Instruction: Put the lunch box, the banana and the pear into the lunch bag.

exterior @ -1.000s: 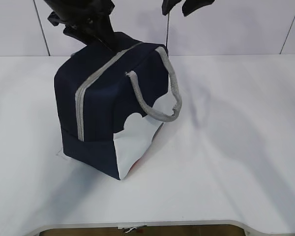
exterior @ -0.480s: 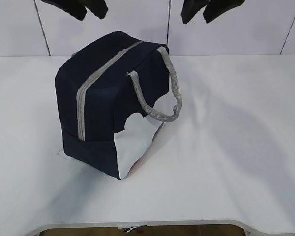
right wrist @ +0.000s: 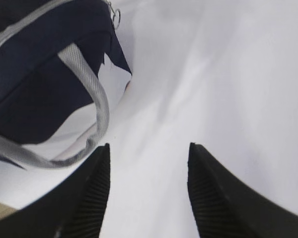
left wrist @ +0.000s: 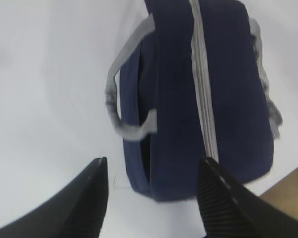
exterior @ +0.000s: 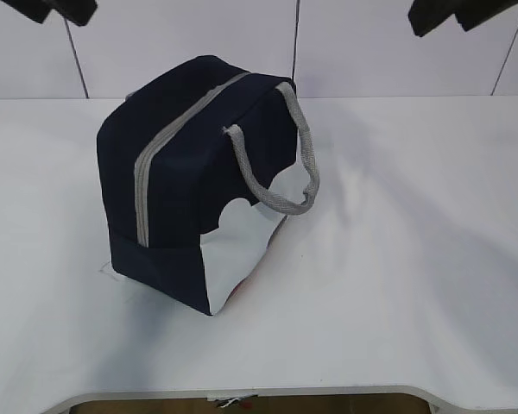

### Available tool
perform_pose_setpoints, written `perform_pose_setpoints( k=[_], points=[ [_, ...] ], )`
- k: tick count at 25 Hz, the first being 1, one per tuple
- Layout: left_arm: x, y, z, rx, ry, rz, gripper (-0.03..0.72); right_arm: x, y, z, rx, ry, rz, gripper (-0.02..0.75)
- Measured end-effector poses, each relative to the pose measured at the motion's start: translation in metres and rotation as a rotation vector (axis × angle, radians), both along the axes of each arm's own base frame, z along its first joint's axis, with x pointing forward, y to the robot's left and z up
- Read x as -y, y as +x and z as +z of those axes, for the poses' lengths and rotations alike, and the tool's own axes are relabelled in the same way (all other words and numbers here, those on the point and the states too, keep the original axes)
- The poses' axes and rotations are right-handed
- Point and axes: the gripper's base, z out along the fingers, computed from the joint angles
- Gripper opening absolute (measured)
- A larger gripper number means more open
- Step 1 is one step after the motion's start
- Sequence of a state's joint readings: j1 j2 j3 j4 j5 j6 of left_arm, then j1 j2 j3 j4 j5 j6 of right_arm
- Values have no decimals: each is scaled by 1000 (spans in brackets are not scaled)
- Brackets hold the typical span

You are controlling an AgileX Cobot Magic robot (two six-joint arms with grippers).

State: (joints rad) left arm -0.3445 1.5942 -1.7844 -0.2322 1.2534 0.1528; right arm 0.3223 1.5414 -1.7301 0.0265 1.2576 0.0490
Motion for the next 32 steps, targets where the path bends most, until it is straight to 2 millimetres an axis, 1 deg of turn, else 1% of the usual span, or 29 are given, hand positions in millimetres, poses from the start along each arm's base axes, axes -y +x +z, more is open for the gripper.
perform_pose_setpoints(
  k=[2, 4, 6, 9, 11, 15, 20, 24, 30, 32],
  points=[
    [-9, -20, 8, 23, 13, 6, 430, 5, -16, 2, 3, 0, 0, 411],
    [-16, -37, 10, 33, 22, 9, 426, 11, -31, 1, -2, -4, -1, 411],
    [-25, -59, 18, 62, 21, 12, 424, 17, -51, 2, 5, -2, -1, 411],
    [-35, -88, 23, 89, 13, 13, 422, 25, -74, -6, -11, -8, -1, 411],
    [-43, -108, 24, 107, 7, 13, 420, 30, -90, -15, -29, -14, -1, 411],
    [-58, -151, 29, 169, -16, 15, 395, 42, -124, -29, -40, -18, 1, 411],
    [-75, -199, 18, 218, -31, 16, 368, 56, -166, -40, -2, -14, 12, 411],
    [-89, -232, 5, 263, -29, 25, 360, 68, -203, -40, 84, 9, 19, 411],
    [-105, -275, -13, 340, -49, 31, 358, 87, -259, -35, 262, 66, 18, 410],
    [-109, -286, -20, 361, -57, 31, 358, 92, -274, -37, 310, 79, 16, 409]
  ],
)
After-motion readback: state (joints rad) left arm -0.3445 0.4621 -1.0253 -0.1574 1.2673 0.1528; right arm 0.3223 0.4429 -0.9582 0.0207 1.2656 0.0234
